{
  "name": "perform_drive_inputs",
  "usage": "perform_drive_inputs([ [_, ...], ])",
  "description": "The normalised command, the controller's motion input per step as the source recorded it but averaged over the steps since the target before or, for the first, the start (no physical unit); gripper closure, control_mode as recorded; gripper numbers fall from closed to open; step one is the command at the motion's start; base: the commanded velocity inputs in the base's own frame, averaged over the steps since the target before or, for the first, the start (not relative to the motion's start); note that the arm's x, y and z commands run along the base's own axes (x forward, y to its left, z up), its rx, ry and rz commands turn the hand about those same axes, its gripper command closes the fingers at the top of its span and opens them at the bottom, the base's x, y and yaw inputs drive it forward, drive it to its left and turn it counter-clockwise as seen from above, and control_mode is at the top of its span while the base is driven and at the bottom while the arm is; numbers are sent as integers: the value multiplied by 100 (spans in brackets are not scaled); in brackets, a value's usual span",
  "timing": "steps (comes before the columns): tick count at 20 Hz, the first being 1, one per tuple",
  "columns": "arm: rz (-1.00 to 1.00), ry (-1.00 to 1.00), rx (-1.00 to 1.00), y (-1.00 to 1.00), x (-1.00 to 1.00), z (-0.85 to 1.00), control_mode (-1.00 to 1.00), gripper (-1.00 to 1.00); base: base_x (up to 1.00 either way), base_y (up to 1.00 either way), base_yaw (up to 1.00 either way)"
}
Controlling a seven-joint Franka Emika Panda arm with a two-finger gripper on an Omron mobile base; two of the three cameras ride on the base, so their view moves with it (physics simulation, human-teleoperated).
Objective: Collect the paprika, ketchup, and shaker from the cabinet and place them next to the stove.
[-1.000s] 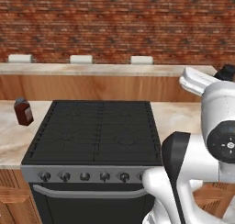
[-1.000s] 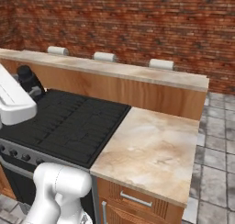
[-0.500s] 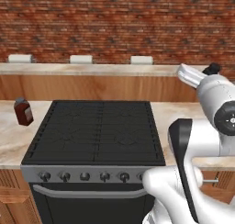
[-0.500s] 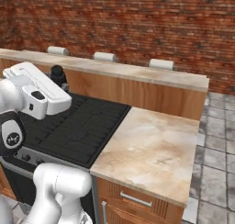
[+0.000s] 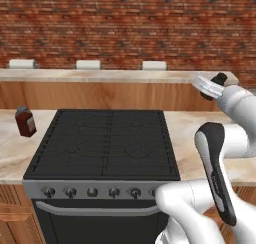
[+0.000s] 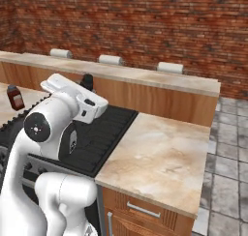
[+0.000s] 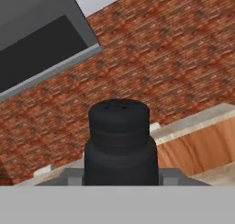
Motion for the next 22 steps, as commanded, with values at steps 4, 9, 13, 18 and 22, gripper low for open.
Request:
perform_drive_inputs([
  [4, 30, 0, 0, -15, 74, -57, -100, 100, 0, 0, 0],
  [9, 24, 4, -4, -16, 66, -91, -100, 100, 0, 0, 0],
  [13, 23, 3, -7, -13, 58, -93, -100, 100, 0, 0, 0],
  [18, 21, -2, -1, -34, 26, -53, -100, 100, 0, 0, 0],
  [22, 14, -9, -4, -56, 2, -10, -100, 100, 0, 0, 0],
])
